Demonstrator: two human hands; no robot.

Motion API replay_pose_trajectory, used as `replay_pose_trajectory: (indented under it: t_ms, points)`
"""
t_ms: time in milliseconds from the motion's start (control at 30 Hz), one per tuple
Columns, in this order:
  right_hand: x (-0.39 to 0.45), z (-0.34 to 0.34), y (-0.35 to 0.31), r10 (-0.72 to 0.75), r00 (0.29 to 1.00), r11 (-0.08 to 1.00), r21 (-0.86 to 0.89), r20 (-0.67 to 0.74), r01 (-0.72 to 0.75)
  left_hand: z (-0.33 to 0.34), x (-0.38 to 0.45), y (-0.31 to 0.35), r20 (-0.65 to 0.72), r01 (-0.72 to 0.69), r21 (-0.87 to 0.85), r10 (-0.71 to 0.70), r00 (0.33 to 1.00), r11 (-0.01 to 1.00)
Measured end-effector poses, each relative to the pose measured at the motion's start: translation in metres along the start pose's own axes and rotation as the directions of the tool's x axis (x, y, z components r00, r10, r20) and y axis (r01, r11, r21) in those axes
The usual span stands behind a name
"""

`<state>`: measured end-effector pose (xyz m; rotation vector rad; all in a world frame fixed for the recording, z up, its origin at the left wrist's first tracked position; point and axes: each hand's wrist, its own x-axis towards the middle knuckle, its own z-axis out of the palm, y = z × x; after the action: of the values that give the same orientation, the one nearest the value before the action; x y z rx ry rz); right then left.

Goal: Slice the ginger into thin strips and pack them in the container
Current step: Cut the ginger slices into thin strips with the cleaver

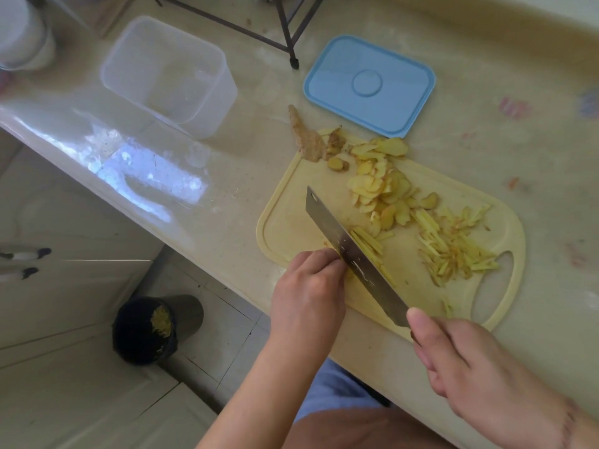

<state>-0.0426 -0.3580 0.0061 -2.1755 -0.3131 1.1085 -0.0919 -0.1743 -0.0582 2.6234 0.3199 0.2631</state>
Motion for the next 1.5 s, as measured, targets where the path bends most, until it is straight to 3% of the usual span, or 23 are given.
replay_pose_trajectory:
  t_ms: [300, 533, 1500]
  points:
    - [0.011, 0.0, -0.001, 0.055, 0.994, 0.994, 0.084, 0.096, -0.064, 0.003, -0.003, -0.003, -0.034, -0.037, -0.002, 0.037, 0.999, 0.999]
    - [0.008, 0.008, 0.002, -0.034, 0.998, 0.999, 0.011, -0.044, 0.034, 0.003, -0.003, -0.006, -0.055, -0.044, 0.021, 0.045, 0.997, 0.999]
    - [-0.003, 0.011, 0.001, 0.021, 0.997, 1.0, -0.001, -0.073, -0.021, 0.005, -0.002, -0.004, -0.067, -0.043, -0.002, 0.043, 0.997, 0.999]
